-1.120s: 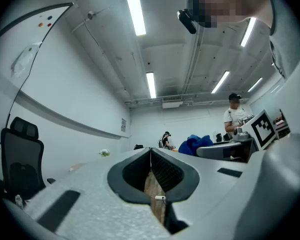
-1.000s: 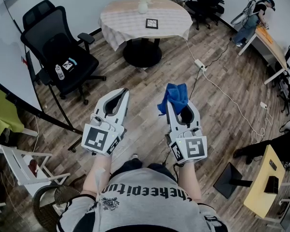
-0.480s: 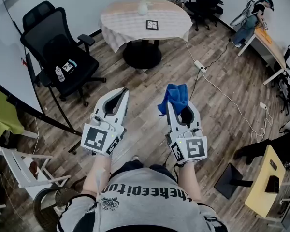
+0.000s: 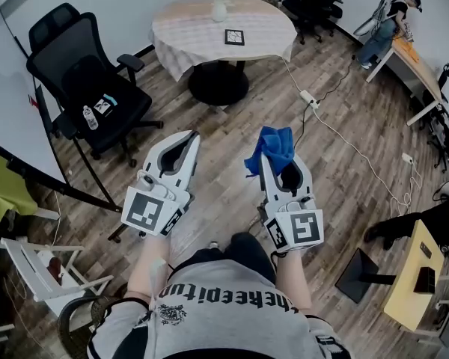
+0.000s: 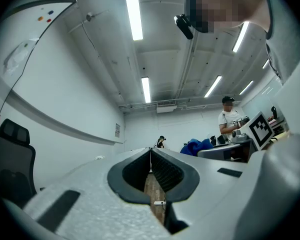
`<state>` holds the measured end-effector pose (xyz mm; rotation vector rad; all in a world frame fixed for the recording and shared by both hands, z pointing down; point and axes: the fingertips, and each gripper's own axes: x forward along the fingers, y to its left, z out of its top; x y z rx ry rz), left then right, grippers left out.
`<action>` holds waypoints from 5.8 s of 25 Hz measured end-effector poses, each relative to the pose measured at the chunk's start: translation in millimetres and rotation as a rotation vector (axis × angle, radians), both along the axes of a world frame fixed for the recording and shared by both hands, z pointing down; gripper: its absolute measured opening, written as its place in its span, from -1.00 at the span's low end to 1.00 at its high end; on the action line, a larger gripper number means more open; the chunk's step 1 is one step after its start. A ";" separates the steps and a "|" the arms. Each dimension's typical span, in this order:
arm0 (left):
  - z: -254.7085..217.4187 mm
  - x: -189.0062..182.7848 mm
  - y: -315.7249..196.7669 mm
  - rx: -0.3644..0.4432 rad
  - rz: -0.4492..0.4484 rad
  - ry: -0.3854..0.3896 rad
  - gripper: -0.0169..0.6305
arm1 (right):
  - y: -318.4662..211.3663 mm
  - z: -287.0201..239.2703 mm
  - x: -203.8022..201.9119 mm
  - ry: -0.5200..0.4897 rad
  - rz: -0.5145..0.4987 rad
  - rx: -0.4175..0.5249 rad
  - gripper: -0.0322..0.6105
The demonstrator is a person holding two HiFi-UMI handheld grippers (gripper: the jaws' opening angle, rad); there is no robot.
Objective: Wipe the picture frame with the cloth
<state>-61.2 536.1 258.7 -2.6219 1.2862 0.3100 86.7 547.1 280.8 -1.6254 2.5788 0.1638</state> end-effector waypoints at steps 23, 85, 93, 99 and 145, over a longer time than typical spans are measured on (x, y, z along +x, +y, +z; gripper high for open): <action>-7.9 60.6 -177.4 -0.003 -0.097 -0.012 -0.90 | -189.0 -13.5 63.9 -0.050 -0.102 0.018 -0.43; 7.3 -29.7 -568.2 -0.044 0.082 0.007 -0.90 | -553.4 7.5 -36.7 -0.066 0.047 -0.041 -0.43; 4.8 -24.3 -628.5 -0.042 0.052 0.008 -0.90 | -619.8 7.5 -28.0 -0.078 0.019 -0.048 -0.43; -3.3 -16.9 -671.6 -0.033 0.003 0.019 -0.90 | -669.9 -0.4 -16.4 -0.081 -0.022 -0.043 -0.43; 33.5 22.1 -884.0 -0.123 0.195 -0.076 -0.90 | -880.5 64.7 -0.3 -0.105 0.120 -0.230 -0.43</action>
